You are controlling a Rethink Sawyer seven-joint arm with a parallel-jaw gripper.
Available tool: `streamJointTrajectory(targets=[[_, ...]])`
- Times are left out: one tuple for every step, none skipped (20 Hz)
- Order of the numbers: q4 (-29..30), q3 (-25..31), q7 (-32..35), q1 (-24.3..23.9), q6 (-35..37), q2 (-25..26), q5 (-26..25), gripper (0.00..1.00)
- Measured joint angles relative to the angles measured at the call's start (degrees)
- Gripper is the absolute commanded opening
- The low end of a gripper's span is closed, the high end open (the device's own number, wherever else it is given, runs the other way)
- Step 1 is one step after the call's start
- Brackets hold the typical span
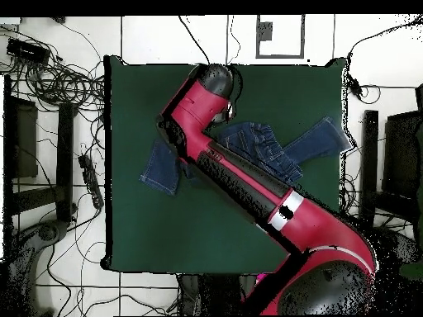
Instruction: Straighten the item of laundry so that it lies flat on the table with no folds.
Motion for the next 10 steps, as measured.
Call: streamJointTrajectory(targets=[[-0.1, 0.0, -0.3, -0.1, -0.2, 0.0, 0.0, 1.0], [-0.3, 0.0, -0.5, -0.2, -0.7, 0.0, 0.0, 1.0], [-0.4, 0.0, -0.7, -0.3, -1.1, 0.0, -0.1, 1.0], [-0.6, 0.0, -0.9, -0.4, -1.5, 0.0, -0.1, 1.0], [-0.7, 0.0, -1.1, -0.4, -1.9, 0.0, -0.2, 1.0], [-0.8, 0.0, -1.3, -0.5, -2.3, 0.0, -0.3, 1.0], [-0.9, 0.0, -1.5, -0.5, -2.6, 0.0, -0.4, 1.0], [-1.2, 0.0, -2.6, -0.5, -3.8, 0.0, -1.1, 1.0], [-1.3, 0.0, -3.1, -0.6, -4.3, 0.0, -1.4, 1.0], [-1.3, 0.0, -3.5, -0.6, -4.5, 0.0, -1.6, 1.0]])
